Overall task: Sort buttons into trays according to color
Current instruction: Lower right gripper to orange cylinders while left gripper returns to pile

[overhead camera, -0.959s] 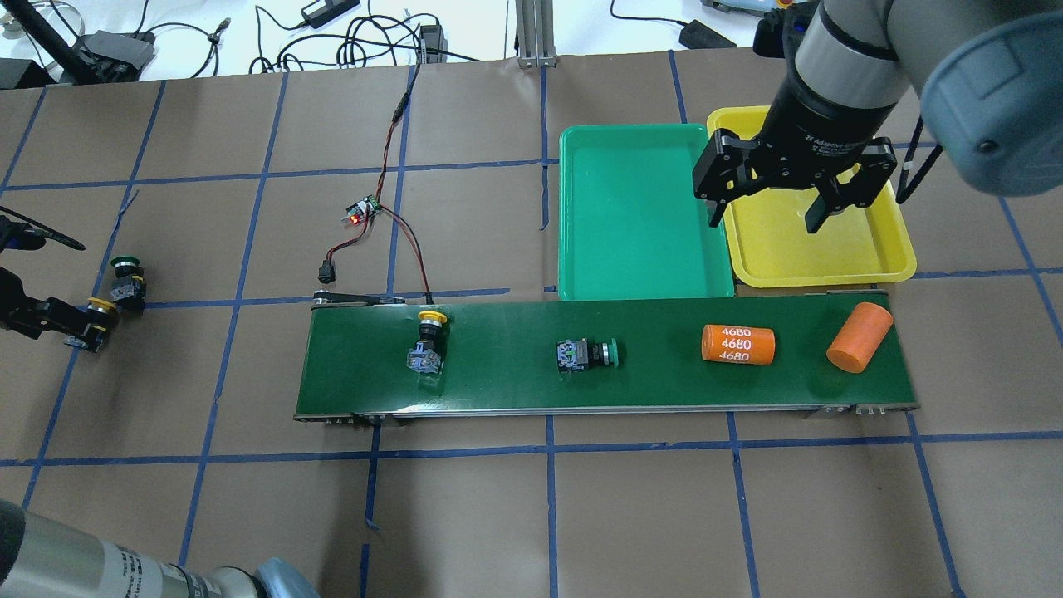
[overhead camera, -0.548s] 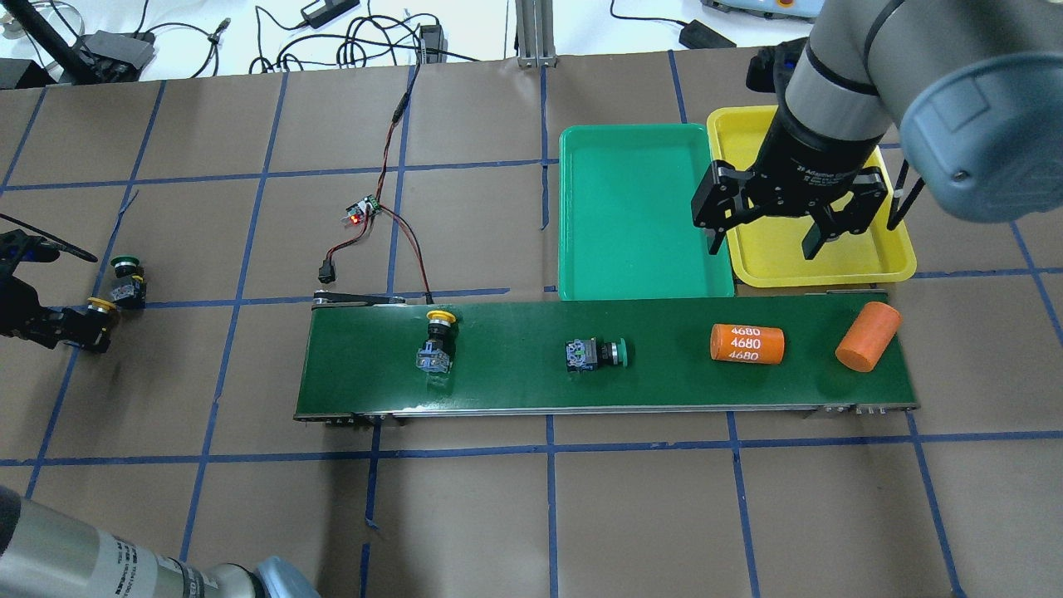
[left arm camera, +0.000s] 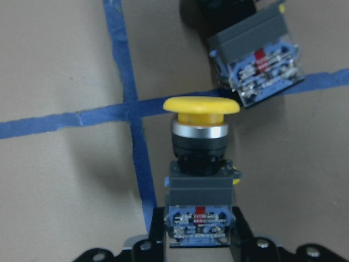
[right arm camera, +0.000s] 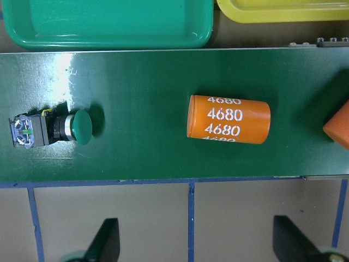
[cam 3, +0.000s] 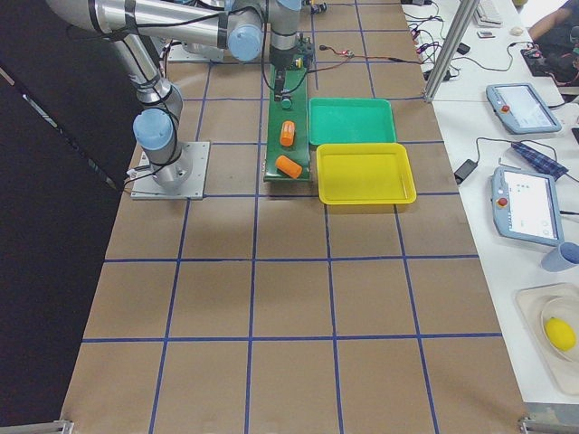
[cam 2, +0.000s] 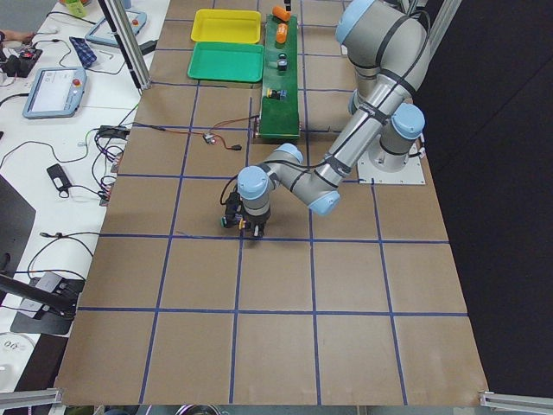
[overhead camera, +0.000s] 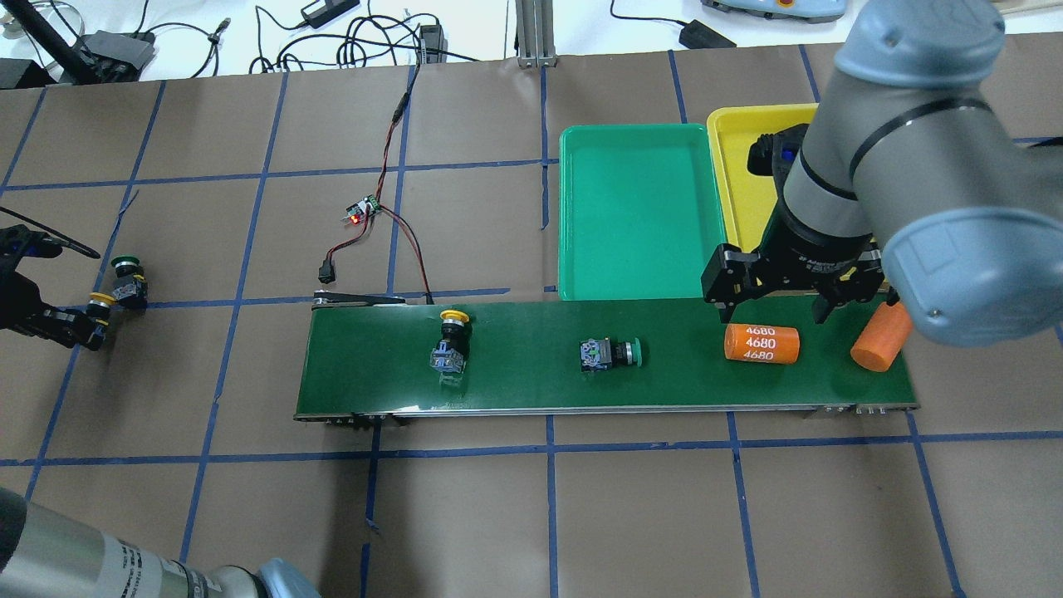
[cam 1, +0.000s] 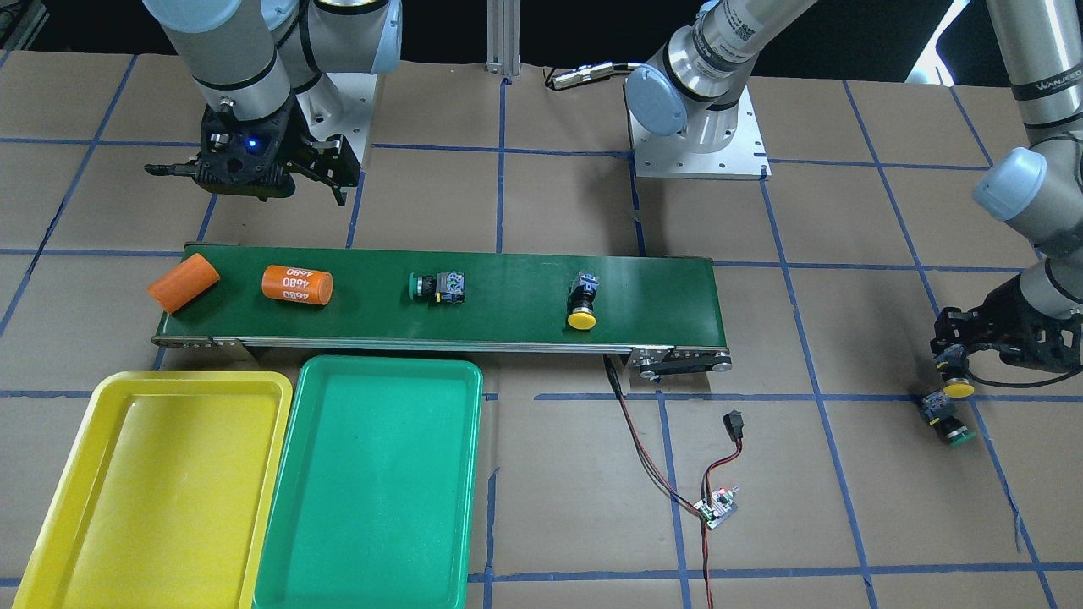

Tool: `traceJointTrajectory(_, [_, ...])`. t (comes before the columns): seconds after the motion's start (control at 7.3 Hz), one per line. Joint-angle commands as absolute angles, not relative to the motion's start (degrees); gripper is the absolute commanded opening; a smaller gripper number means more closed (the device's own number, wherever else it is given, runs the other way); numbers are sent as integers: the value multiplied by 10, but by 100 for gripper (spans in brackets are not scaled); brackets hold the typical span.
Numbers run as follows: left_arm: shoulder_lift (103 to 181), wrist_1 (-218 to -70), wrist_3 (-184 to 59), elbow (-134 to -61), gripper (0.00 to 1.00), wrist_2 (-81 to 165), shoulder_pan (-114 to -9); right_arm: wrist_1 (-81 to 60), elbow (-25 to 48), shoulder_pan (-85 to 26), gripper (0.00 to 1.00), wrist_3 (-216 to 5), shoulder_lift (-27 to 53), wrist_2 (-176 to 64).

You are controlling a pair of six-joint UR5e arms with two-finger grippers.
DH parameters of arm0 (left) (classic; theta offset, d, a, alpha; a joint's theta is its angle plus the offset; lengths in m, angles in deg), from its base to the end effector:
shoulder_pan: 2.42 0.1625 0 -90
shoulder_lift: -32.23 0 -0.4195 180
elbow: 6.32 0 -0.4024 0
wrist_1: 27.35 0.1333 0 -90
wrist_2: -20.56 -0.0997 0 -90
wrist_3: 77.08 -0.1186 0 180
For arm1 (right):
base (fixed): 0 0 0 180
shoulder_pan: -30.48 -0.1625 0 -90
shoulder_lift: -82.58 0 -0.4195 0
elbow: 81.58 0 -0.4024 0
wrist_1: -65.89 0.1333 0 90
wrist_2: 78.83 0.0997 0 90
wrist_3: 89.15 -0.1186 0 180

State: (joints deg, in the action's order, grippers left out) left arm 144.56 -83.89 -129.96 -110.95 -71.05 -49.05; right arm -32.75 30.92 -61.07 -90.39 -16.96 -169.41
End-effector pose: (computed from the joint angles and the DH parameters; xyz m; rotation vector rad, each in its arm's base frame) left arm 0.2991 -0.5059 0.1842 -0.2594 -3.1026 -0.0961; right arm 0.1432 -0.4094 0.3602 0.0091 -3.1274 -0.1175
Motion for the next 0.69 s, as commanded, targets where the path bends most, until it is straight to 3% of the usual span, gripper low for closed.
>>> traceJointTrajectory(0.0, [1343, -931, -1193, -1144, 1, -706, -566, -383, 368, -609, 100, -809, -192, -1693])
traceJointTrajectory(0.27, [1258, -939, -1005, -1205, 1, -705, -709, -391, 369, -608, 100, -720, -191, -1687])
traceJointTrajectory(0.55, [1266, -927, -837, -1212, 1, -665, -844, -433, 384, -607, 100, -609, -189, -1686])
